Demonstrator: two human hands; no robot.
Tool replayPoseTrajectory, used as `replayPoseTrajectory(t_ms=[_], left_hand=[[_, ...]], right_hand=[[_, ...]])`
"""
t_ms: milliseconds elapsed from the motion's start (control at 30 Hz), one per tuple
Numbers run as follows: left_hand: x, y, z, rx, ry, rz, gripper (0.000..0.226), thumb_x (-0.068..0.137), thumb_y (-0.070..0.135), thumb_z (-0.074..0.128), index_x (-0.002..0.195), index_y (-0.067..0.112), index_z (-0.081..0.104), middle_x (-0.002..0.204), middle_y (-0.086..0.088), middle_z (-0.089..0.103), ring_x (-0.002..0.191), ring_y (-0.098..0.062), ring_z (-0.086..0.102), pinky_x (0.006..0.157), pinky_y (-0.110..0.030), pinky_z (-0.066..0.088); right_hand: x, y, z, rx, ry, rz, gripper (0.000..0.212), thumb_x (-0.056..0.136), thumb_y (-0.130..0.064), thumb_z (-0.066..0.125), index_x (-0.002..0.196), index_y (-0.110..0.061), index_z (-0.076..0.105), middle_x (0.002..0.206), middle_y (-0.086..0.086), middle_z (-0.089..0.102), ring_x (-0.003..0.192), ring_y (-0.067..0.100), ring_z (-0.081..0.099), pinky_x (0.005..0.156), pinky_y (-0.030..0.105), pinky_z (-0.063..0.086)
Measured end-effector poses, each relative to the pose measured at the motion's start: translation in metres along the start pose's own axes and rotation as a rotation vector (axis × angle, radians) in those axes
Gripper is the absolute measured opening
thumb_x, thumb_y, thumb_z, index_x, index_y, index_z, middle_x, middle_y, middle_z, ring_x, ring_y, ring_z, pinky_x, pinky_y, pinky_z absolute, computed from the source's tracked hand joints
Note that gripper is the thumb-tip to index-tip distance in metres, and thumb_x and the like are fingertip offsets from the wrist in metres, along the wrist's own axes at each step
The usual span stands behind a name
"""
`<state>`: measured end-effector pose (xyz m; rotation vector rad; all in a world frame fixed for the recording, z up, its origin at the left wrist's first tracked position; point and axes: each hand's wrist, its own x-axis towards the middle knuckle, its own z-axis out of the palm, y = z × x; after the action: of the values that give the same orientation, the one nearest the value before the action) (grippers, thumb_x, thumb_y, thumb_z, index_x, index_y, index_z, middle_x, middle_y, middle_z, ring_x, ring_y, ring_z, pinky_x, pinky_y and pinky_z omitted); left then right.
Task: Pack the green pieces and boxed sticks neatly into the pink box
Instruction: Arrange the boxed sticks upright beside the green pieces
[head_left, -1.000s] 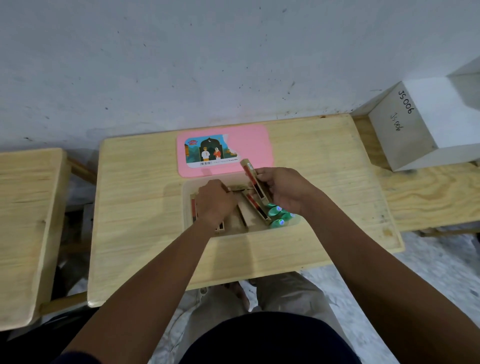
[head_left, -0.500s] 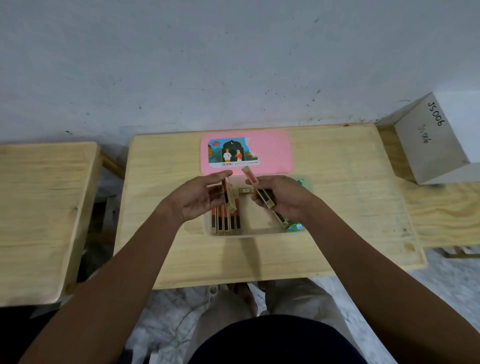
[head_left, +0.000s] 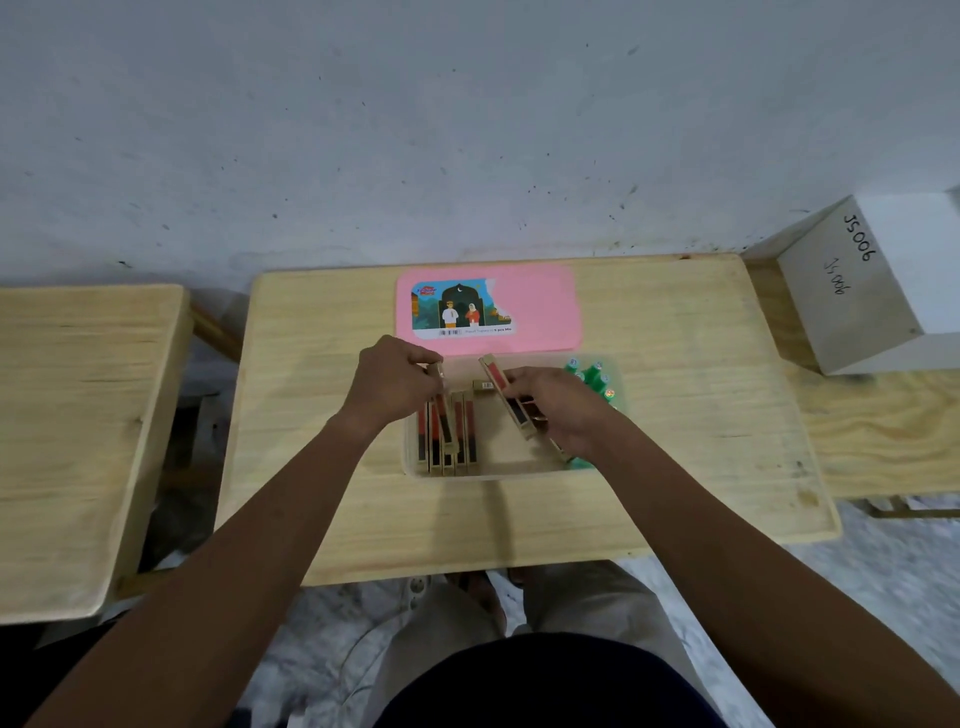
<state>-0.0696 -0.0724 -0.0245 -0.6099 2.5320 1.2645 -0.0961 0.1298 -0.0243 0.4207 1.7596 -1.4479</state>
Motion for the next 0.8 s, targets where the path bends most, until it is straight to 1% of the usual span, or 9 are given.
replayPoseTrajectory(t_ms=[67,133,233,300,400,533,633,700,800], left_hand=[[-0.001,0.003,0.001,0.092,0.0,0.038,0.032,0.074,0.011,0.075,0.106,0.01,0.076,0.09,-0.01,0.076,0.089,-0.021,0.071,0.086,-0.028,0.055],[-0.001,0.005,0.002,0.172,0.009,0.056,0.033,0.074,0.009,0.072,0.106,0.008,0.076,0.092,-0.009,0.076,0.094,-0.022,0.069,0.081,-0.024,0.051],[-0.001,0.007,0.003,0.221,0.024,0.051,0.038,0.071,0.009,0.069,0.109,0.009,0.075,0.096,-0.008,0.074,0.097,-0.024,0.066,0.081,-0.03,0.055],[-0.002,0.009,0.004,0.233,0.016,0.059,0.041,0.07,0.007,0.068,0.111,0.009,0.073,0.098,-0.009,0.073,0.092,-0.022,0.067,0.077,-0.029,0.055],[-0.004,0.013,0.006,0.285,0.021,0.121,0.044,0.07,0.005,0.069,0.114,0.01,0.071,0.096,-0.01,0.073,0.091,-0.022,0.067,0.077,-0.029,0.054],[-0.005,0.01,0.01,0.339,0.035,0.138,0.036,0.071,0.006,0.07,0.107,0.012,0.072,0.095,-0.011,0.073,0.094,-0.024,0.068,0.072,-0.027,0.051],[-0.006,0.005,0.013,0.418,0.016,0.151,0.036,0.074,0.009,0.071,0.11,0.011,0.072,0.104,-0.011,0.071,0.099,-0.026,0.066,0.074,-0.026,0.049],[-0.008,0.006,0.014,0.489,-0.004,0.175,0.036,0.076,0.006,0.07,0.112,0.008,0.071,0.107,-0.012,0.07,0.099,-0.028,0.065,0.071,-0.025,0.047],[-0.008,0.01,0.015,0.664,-0.023,0.243,0.033,0.078,0.006,0.066,0.11,0.005,0.067,0.104,-0.016,0.066,0.091,-0.032,0.065,0.068,-0.033,0.051]], right_hand=[[-0.002,-0.001,-0.001,-0.056,0.004,-0.029,0.021,0.091,-0.008,0.059,0.108,-0.013,0.071,0.08,0.005,0.062,0.071,0.017,0.053,0.059,0.028,0.042],[-0.003,-0.001,0.0,-0.15,0.021,-0.069,0.022,0.088,-0.008,0.066,0.109,-0.014,0.071,0.082,0.005,0.067,0.067,0.013,0.058,0.057,0.024,0.045],[0.001,0.006,0.004,-0.367,0.129,-0.15,0.028,0.078,-0.006,0.074,0.106,-0.011,0.072,0.082,0.007,0.072,0.061,0.015,0.064,0.054,0.02,0.05],[0.002,0.009,0.008,-0.485,0.172,-0.178,0.026,0.076,-0.008,0.076,0.102,-0.014,0.075,0.085,0.008,0.075,0.067,0.018,0.068,0.061,0.023,0.053],[0.003,0.012,0.01,-0.616,0.188,-0.228,0.022,0.077,-0.015,0.078,0.099,-0.015,0.078,0.089,0.002,0.076,0.072,0.012,0.066,0.068,0.022,0.05],[0.004,0.015,0.015,-0.667,0.219,-0.24,0.02,0.075,-0.016,0.077,0.095,-0.018,0.079,0.09,0.001,0.076,0.072,0.013,0.065,0.066,0.023,0.048],[0.006,0.019,0.019,-0.683,0.219,-0.237,0.013,0.078,-0.021,0.076,0.09,-0.018,0.08,0.079,0.001,0.074,0.069,0.015,0.064,0.065,0.023,0.046],[0.008,0.024,0.02,-0.664,0.209,-0.222,0.01,0.079,-0.024,0.076,0.086,-0.018,0.079,0.074,0.001,0.074,0.07,0.018,0.068,0.067,0.026,0.053],[0.012,0.029,0.026,-0.644,0.229,-0.207,0.01,0.078,-0.024,0.075,0.086,-0.02,0.079,0.077,0.004,0.076,0.075,0.022,0.072,0.074,0.03,0.059]])
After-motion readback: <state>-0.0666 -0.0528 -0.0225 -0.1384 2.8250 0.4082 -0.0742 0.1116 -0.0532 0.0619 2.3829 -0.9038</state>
